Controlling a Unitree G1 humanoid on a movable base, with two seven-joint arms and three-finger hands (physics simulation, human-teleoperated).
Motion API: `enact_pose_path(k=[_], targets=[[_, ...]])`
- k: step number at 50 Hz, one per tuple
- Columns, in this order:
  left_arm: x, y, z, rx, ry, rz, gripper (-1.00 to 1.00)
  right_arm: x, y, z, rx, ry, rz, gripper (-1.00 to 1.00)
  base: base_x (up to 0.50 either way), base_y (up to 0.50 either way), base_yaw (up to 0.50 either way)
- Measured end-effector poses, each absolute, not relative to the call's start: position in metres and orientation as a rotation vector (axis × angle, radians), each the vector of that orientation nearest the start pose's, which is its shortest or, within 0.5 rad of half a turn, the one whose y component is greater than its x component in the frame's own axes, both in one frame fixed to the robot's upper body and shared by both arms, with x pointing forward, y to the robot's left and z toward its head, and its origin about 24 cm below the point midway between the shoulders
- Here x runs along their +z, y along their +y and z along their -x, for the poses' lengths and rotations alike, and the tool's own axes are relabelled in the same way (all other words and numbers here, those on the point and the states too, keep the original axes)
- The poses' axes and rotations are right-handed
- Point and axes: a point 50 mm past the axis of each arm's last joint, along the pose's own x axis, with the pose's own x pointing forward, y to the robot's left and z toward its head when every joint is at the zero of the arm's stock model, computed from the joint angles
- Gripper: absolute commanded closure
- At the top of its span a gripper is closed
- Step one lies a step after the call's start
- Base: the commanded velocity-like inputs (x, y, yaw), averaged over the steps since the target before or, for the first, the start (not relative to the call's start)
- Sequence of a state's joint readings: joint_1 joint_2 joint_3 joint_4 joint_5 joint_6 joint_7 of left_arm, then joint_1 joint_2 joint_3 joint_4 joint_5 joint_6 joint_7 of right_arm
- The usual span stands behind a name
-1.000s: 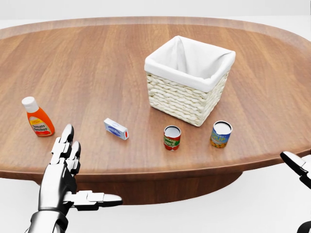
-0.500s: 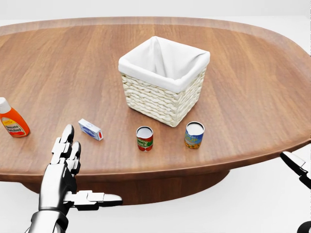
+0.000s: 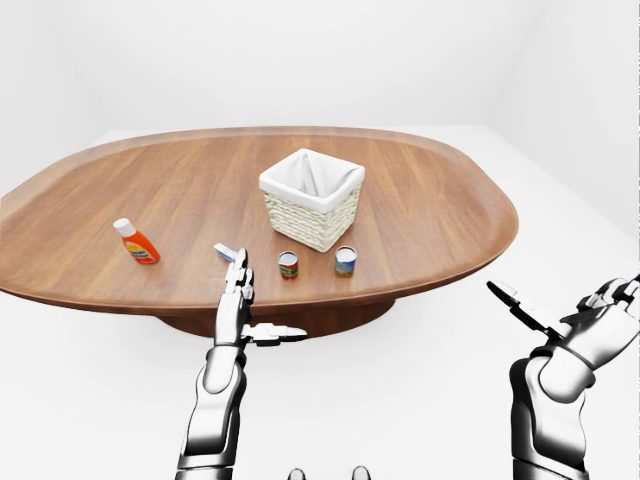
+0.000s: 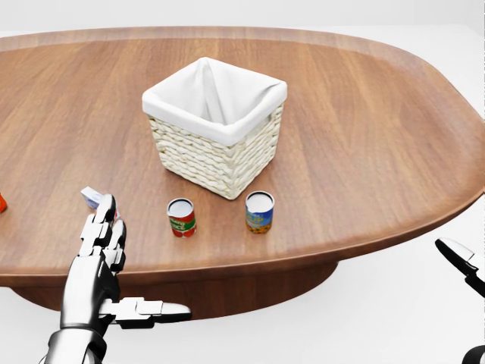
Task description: Pick up the alphabet soup and the cream cheese box, and put them in the basket.
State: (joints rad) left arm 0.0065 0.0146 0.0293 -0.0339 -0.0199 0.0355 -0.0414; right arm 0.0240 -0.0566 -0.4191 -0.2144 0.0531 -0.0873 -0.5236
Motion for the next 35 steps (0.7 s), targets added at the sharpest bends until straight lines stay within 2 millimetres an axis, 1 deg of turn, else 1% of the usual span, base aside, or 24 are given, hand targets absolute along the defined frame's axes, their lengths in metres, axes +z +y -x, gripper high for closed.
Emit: enact_pose_path(k=[9,32,35], targets=[[0.044,0.1568,-0.2527,-0.012,0.008,0.006,-1.0,0.0997,-0.2775,-0.2057,-0.928,-0.319,-0.006,-1.0,0.0,-0.2,0.0],[0.0438,0.1568,-0.253,-0.012,0.008,0.005,-1.0,0.0988,-0.2764,-0.2057,-0.927,-0.314,0.006,-1.0,0.0,0.0,0.0],[0.0433,0.157,-0.2532,-0.012,0.008,0.005,-1.0,0.0983,-0.2765,-0.2059,-0.927,-0.312,0.01,-1.0,0.17,0.0,0.0]])
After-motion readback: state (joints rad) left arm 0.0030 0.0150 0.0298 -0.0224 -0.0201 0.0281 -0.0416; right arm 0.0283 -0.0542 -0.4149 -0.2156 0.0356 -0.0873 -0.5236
